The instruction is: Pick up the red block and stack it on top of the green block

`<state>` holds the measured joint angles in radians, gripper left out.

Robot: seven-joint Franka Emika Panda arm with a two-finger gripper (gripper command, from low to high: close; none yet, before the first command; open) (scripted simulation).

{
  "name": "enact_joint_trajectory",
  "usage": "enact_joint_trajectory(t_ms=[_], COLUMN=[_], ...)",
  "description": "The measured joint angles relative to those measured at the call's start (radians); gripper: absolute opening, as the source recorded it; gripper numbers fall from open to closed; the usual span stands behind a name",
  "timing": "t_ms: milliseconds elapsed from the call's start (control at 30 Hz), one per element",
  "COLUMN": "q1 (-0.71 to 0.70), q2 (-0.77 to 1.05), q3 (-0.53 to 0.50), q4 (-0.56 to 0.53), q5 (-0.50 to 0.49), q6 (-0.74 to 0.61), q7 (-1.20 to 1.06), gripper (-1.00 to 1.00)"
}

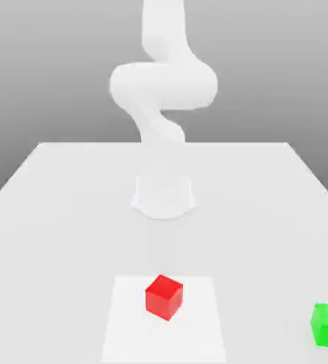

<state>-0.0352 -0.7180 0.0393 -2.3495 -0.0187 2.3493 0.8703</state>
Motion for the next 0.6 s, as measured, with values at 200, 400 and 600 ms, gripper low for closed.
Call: enact_joint_trajectory(t_ms=[200, 400, 600], q1=[-0.087, -0.146, -0.153], q2=[0.233, 0.462, 0.673], q3=[0.088, 0.134, 0.143], q4=[-0.131, -0.261, -0.388], q5=[-0.051, -0.082, -0.032], q6=[0.134, 0.266, 0.398], q7=[0.195, 0.371, 0.485], gripper=[0.0, 0.0, 0.0])
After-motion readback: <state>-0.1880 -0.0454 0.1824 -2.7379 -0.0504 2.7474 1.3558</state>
